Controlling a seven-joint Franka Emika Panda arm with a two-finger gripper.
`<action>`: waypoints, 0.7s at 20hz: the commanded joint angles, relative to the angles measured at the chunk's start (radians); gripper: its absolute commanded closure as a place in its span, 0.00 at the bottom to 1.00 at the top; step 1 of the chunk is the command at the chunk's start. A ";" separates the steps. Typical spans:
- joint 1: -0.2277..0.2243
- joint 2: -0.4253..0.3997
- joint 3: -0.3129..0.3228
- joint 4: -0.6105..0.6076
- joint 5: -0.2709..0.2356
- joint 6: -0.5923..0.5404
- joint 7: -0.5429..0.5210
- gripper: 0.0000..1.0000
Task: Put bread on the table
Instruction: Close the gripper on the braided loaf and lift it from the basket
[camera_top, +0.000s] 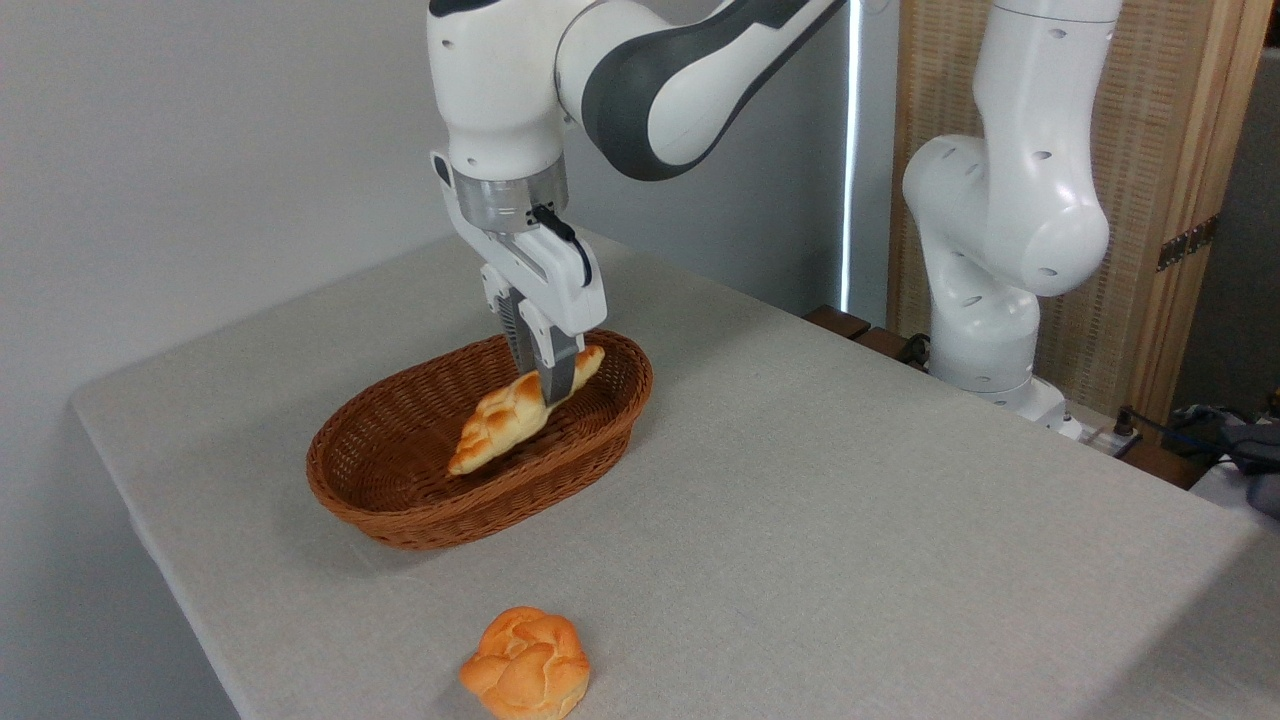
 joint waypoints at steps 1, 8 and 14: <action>-0.005 -0.004 0.062 0.085 -0.043 -0.077 0.005 0.65; -0.005 -0.008 0.197 0.283 -0.014 -0.346 0.100 0.63; 0.000 -0.013 0.206 0.308 0.182 -0.350 0.181 0.56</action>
